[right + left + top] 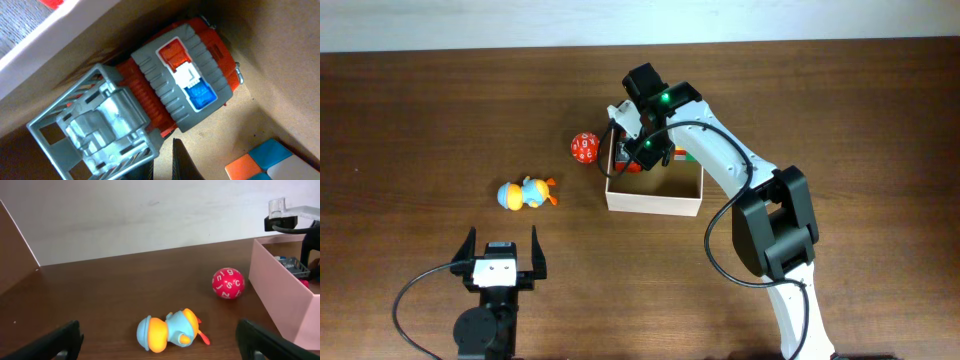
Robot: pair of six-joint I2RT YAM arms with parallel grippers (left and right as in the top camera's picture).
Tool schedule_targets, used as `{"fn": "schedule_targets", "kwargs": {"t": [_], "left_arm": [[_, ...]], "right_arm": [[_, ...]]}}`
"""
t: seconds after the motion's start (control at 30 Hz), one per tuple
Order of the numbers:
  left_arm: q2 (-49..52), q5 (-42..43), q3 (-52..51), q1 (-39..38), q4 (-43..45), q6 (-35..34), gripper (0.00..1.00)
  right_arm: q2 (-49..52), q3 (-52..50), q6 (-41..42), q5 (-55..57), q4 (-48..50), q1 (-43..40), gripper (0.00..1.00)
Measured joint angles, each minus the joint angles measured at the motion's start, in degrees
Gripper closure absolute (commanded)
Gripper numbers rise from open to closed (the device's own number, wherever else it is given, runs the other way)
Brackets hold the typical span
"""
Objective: Pack container
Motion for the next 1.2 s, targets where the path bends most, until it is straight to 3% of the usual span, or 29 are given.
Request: {"fn": "schedule_targets", "kwargs": {"t": [1.2], "left_arm": [[0.0, 0.0, 0.0, 0.0, 0.0, 0.0, 0.01]], "right_arm": [[0.0, 0.0, -5.46, -0.13, -2.19, 2.08, 0.96]]}}
